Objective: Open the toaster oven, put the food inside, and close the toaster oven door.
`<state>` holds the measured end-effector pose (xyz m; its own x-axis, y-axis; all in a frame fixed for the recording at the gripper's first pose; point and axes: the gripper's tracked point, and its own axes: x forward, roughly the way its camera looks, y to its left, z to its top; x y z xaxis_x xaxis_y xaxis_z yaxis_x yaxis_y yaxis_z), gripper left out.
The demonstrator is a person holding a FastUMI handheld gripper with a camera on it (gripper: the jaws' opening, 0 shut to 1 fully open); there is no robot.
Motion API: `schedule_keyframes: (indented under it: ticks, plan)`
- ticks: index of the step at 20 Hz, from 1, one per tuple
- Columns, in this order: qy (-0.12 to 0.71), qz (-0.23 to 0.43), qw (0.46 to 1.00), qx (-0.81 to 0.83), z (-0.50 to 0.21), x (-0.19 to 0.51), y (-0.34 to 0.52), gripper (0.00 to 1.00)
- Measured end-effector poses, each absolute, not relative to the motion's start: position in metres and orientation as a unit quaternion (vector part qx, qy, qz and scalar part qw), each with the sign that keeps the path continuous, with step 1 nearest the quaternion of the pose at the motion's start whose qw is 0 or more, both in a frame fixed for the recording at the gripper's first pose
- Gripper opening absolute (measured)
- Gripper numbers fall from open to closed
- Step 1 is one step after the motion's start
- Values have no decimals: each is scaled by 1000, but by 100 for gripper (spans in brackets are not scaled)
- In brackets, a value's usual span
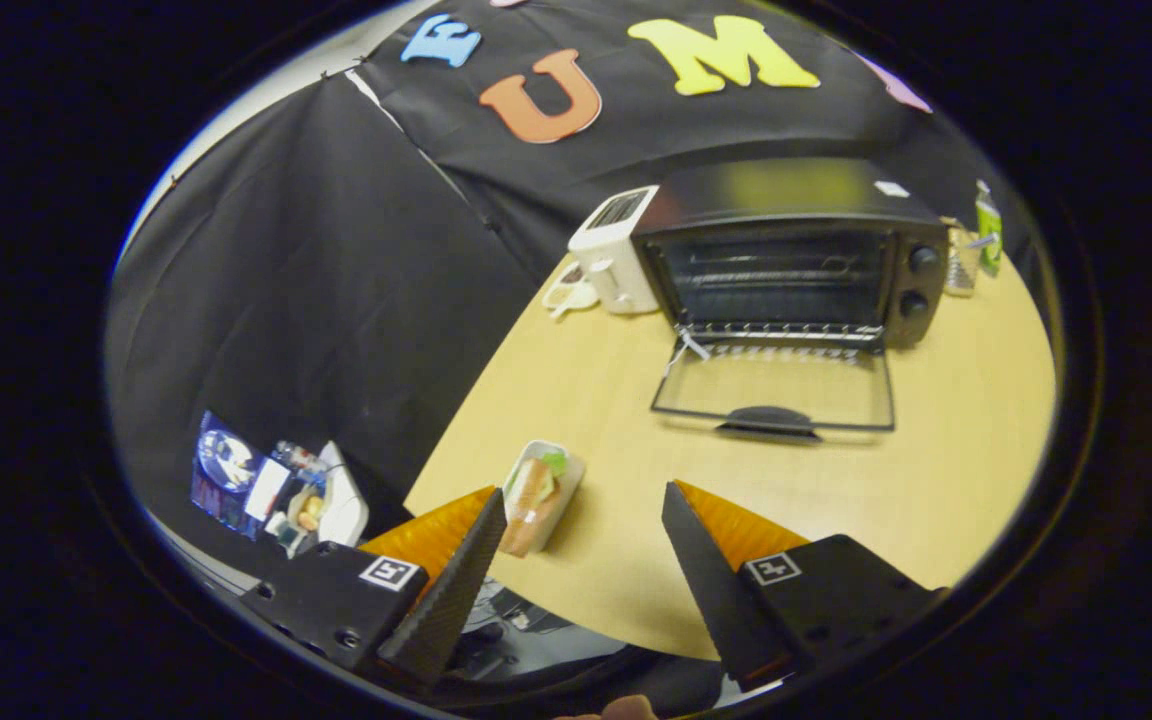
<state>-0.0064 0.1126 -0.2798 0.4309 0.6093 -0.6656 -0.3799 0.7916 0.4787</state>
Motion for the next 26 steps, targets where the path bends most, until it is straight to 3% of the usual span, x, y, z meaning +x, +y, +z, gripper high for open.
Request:
schedule_keyframes:
  ticks: [4,11,17,20,21,26]
  plan:
    - [508,312,780,190,-321,-17,162,100]
    - [576,265,720,280,-373,-11,201,98]
    - [609,249,686,310,-392,-6,212,77]
    - [611,244,680,323,-388,-3,213,48]
    - [611,242,680,326,-386,-2,212,43]
    - [595,258,678,346,-344,1,207,34]
